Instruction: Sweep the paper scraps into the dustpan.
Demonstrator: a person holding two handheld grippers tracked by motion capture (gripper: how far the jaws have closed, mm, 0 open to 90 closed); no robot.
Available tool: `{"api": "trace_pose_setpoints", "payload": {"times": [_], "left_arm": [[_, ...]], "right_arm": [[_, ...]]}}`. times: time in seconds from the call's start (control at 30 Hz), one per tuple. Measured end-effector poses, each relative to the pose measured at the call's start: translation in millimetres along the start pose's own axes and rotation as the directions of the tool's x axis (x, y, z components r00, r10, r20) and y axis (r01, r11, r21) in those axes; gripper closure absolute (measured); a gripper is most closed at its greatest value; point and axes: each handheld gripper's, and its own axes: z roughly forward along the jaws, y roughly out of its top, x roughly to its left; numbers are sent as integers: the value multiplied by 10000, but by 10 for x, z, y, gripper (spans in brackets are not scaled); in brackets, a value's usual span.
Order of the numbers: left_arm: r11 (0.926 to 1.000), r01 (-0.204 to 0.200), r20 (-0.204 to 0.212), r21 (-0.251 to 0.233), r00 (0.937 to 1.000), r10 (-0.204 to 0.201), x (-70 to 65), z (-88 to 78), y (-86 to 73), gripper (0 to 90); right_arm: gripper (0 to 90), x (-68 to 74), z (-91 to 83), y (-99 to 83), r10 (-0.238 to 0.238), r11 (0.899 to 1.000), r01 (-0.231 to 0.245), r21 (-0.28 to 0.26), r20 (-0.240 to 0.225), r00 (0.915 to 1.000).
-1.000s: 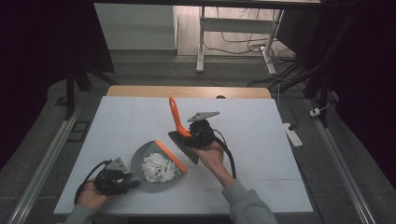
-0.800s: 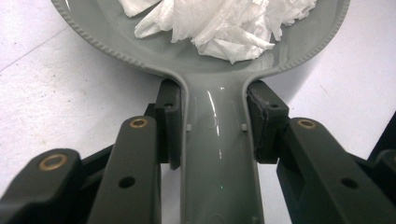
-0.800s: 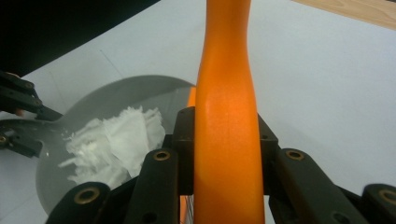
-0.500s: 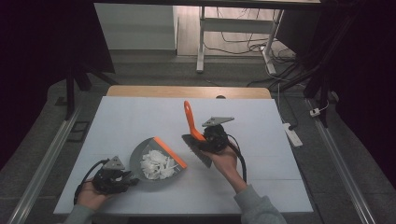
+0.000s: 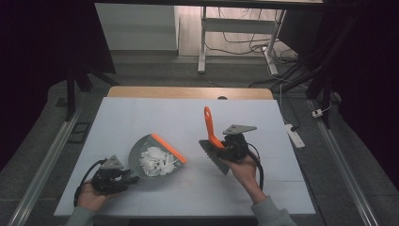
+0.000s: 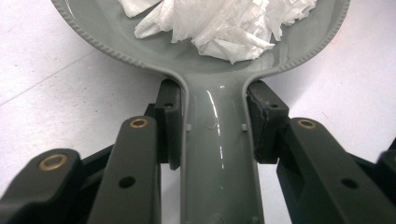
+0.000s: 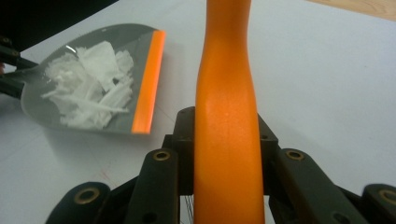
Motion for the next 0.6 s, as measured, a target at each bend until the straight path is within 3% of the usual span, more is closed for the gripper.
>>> {"api": "trace_pose_setpoints", "payload": {"times": [0.33, 0.6], "left_arm": [[9986, 298, -181, -438, 9994, -306, 51, -41, 29, 613], [9952, 632, -403, -748, 9970, -664, 0, -83, 47, 613]], "right_arm": [[713, -106, -281, -123, -12, 10000, 12, -25, 221, 9998], [713, -125, -477, -284, 55, 10000, -54, -50, 208, 9998]]}}
